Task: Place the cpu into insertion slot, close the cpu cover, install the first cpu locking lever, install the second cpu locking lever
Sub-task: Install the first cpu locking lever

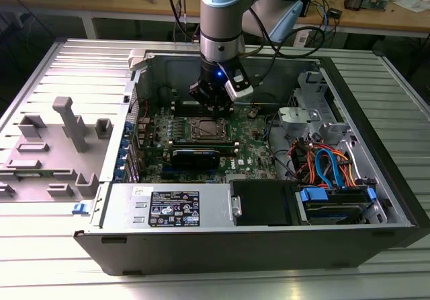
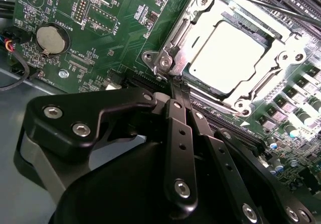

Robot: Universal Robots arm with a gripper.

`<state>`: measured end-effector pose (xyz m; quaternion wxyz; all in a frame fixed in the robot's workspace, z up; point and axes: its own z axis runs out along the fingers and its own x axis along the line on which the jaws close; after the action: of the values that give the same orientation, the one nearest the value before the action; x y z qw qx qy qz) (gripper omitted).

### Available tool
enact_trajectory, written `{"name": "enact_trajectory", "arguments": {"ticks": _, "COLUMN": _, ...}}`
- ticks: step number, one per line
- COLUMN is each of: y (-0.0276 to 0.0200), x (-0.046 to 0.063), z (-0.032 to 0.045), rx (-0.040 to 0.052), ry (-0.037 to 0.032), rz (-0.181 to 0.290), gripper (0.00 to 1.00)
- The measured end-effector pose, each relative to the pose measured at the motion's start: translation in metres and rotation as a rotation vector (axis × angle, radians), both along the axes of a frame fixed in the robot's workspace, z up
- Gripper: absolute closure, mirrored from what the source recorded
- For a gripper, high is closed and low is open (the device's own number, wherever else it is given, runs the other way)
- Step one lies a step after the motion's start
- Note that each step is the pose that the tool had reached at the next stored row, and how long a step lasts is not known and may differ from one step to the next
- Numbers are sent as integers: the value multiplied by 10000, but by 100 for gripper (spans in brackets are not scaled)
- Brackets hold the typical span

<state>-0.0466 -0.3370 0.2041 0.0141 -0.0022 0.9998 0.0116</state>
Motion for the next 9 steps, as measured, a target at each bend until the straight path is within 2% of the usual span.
{"name": "enact_trajectory", "arguments": {"ticks": 9, "y": -1, "x": 1, "z": 3, "rx": -2, "ry": 1, "rz": 0, "gripper": 89}}
